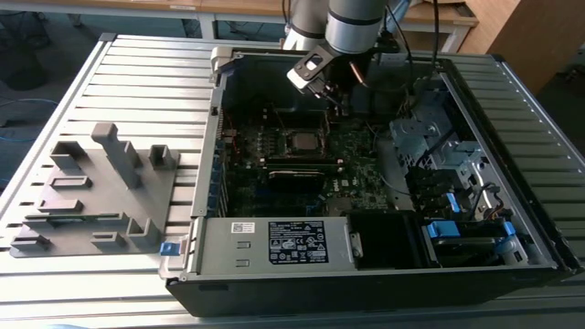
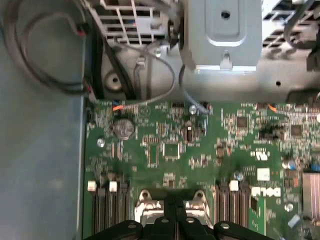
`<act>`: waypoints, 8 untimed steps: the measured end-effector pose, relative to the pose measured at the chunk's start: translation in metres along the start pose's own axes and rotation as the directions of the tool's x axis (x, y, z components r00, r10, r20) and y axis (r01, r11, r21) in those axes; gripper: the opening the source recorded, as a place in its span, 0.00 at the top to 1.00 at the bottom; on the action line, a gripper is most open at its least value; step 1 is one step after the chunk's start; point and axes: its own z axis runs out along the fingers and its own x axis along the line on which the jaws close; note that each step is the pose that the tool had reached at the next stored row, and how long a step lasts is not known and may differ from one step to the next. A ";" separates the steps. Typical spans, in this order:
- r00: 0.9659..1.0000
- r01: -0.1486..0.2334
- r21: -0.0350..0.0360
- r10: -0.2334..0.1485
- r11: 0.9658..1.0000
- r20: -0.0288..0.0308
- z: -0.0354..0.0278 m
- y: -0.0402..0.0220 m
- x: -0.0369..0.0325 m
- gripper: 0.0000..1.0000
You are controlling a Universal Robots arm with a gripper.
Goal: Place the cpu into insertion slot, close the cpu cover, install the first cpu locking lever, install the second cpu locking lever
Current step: 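Close the cpu cover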
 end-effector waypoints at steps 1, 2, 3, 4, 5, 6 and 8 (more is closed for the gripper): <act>1.000 0.000 0.000 0.000 1.000 0.000 -0.0001 -0.0027 0.0000 0.89; 1.000 0.000 0.000 0.000 1.000 0.000 -0.0001 -0.0055 0.0000 0.89; 1.000 0.000 0.000 0.000 1.000 0.000 -0.0001 -0.0082 0.0000 0.89; 1.000 0.000 0.000 0.000 1.000 0.000 -0.0001 -0.0111 0.0000 0.89; 1.000 0.000 0.000 0.000 1.000 0.000 -0.0002 -0.0131 -0.0001 0.89; 1.000 0.000 0.000 0.000 1.000 0.000 -0.0002 -0.0140 0.0000 0.89; 1.000 0.000 0.000 0.000 1.000 0.000 -0.0002 -0.0142 0.0000 0.89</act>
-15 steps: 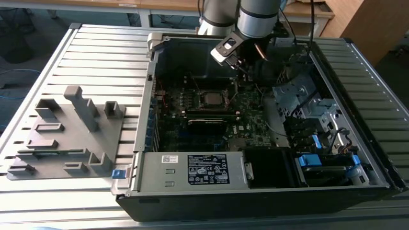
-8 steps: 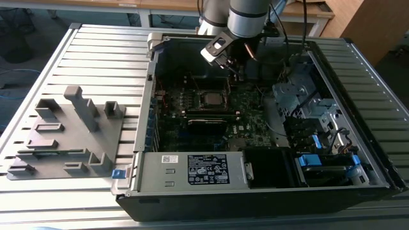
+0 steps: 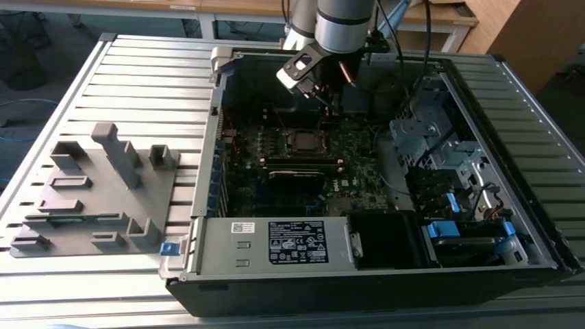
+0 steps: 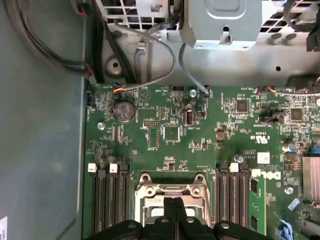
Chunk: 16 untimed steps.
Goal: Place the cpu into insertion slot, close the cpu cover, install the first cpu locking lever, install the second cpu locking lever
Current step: 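Close the cpu cover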
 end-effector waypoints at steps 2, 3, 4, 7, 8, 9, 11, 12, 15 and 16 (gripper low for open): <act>1.000 0.000 0.000 0.000 1.000 0.000 0.0000 -0.0002 0.0000 0.89; 1.000 0.000 0.000 0.000 1.000 0.000 0.0000 -0.0003 0.0000 0.89; 1.000 0.000 0.000 0.000 1.000 0.000 0.0000 -0.0003 0.0000 0.89; 1.000 0.000 0.000 0.000 1.000 0.000 0.0001 -0.0010 -0.0001 0.89; 1.000 0.000 0.000 0.000 1.000 0.000 0.0005 -0.0025 -0.0001 0.89; 1.000 0.000 0.000 0.000 1.000 0.000 0.0008 -0.0047 -0.0001 0.89; 1.000 0.000 0.000 0.000 1.000 0.000 0.0016 -0.0097 0.0000 0.89; 1.000 0.000 0.000 0.000 1.000 0.000 0.0022 -0.0117 0.0000 0.89; 1.000 0.000 0.000 0.000 1.000 0.001 0.0046 -0.0150 -0.0006 0.89; 1.000 -0.001 0.000 0.001 1.000 0.001 0.0057 -0.0161 -0.0009 0.89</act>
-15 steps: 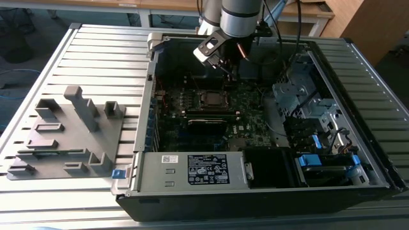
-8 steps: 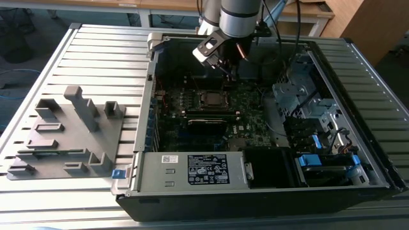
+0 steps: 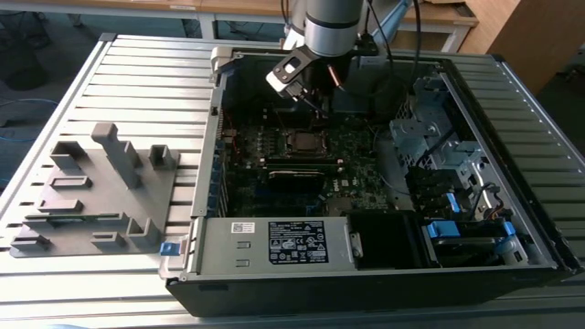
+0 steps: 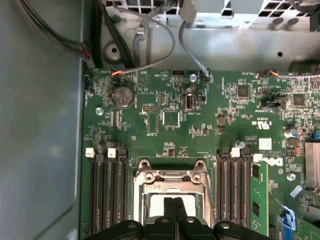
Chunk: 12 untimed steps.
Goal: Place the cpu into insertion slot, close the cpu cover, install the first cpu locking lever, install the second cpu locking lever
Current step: 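Close the cpu cover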
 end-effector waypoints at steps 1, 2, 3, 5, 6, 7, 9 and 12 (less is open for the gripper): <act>1.000 0.000 0.000 0.000 1.000 0.001 0.0004 -0.0006 -0.0001 0.89; 1.000 0.000 0.000 0.000 1.000 0.001 0.0004 -0.0007 -0.0001 0.89; 1.000 0.000 0.000 0.000 1.000 0.001 0.0004 -0.0007 -0.0001 0.89; 1.000 0.000 0.000 0.000 1.000 0.001 0.0004 -0.0009 -0.0001 0.89; 1.000 0.000 0.000 0.000 1.000 0.001 0.0004 -0.0009 -0.0001 0.89; 1.000 0.002 0.000 -0.002 1.000 0.001 0.0005 -0.0009 -0.0001 0.89; 1.000 0.021 0.000 -0.021 1.000 0.000 0.0008 -0.0012 0.0000 0.89; 0.997 0.071 -0.002 -0.071 0.997 -0.002 0.0013 -0.0012 0.0000 0.89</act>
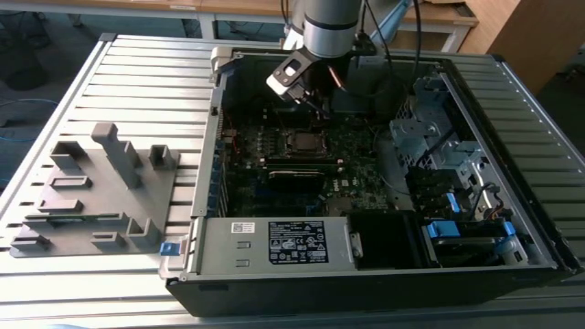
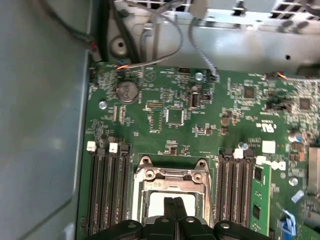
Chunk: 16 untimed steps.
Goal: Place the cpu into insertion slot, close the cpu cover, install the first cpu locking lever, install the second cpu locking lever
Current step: 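Close the cpu cover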
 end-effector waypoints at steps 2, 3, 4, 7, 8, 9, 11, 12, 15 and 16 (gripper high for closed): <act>0.999 0.035 -0.001 -0.035 0.999 -0.001 0.0002 0.0000 0.0000 0.89; 0.999 0.052 -0.001 -0.053 0.999 -0.002 0.0003 0.0000 0.0000 0.89; 0.998 0.068 -0.002 -0.068 0.998 -0.003 0.0003 0.0000 0.0000 0.89; 0.997 0.081 -0.002 -0.081 0.997 -0.003 0.0003 0.0000 0.0000 0.89; 0.997 0.083 -0.002 -0.083 0.997 -0.003 0.0003 0.0000 0.0000 0.89; 0.996 0.084 -0.002 -0.084 0.996 -0.003 0.0003 -0.0001 0.0000 0.89; 0.996 0.084 -0.002 -0.084 0.996 -0.003 0.0003 0.0000 0.0000 0.89; 0.996 0.084 -0.002 -0.084 0.996 -0.003 0.0003 0.0000 0.0000 0.89; 0.996 0.085 -0.002 -0.085 0.996 -0.003 0.0003 -0.0001 0.0000 0.89; 0.996 0.085 -0.002 -0.085 0.996 -0.003 0.0003 0.0000 0.0000 0.89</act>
